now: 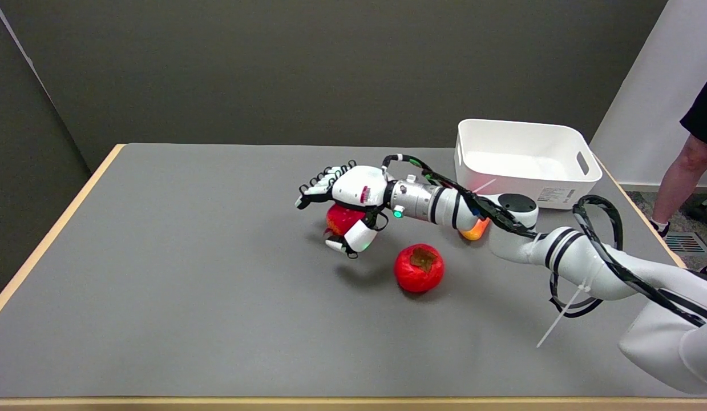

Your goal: Pick up the pomegranate.

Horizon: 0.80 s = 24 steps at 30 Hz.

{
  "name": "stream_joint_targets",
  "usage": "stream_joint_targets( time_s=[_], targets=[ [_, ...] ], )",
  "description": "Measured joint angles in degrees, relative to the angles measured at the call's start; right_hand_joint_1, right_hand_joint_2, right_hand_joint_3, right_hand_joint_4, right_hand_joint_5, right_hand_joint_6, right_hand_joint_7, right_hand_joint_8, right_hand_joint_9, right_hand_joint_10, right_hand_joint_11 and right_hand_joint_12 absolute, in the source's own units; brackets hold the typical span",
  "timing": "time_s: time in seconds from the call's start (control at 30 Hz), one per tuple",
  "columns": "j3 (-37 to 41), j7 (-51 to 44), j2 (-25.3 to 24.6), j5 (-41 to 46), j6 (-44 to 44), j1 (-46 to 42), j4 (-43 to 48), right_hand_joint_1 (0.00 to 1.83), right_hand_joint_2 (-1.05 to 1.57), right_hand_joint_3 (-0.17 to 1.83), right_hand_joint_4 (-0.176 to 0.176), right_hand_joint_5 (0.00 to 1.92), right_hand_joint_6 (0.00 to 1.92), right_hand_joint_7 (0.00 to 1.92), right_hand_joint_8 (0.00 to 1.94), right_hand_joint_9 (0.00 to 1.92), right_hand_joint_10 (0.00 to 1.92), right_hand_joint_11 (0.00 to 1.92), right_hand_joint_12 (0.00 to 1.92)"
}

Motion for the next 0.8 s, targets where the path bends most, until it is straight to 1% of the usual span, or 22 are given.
stream_joint_targets(
  time_s=[0.07,0.2,0.8],
  targets=[
    [0.43,-0.03,-0.04,0.00,0.12,0.06,-0.67,0.74,0.64,0.96,0.098,0.28,0.53,0.36,0.37,0.28,0.73,0.19,1.30],
    [1.20,-0.08,-0.10,0.00,0.40,0.16,-1.72,0.81,0.64,0.97,0.103,0.29,0.56,0.38,0.39,0.30,0.75,0.23,1.36],
    [3.07,-0.16,0.17,0.00,2.15,-0.38,-3.90,0.83,0.63,0.99,0.109,0.29,0.59,0.38,0.42,0.32,0.76,0.25,1.39]
  ],
)
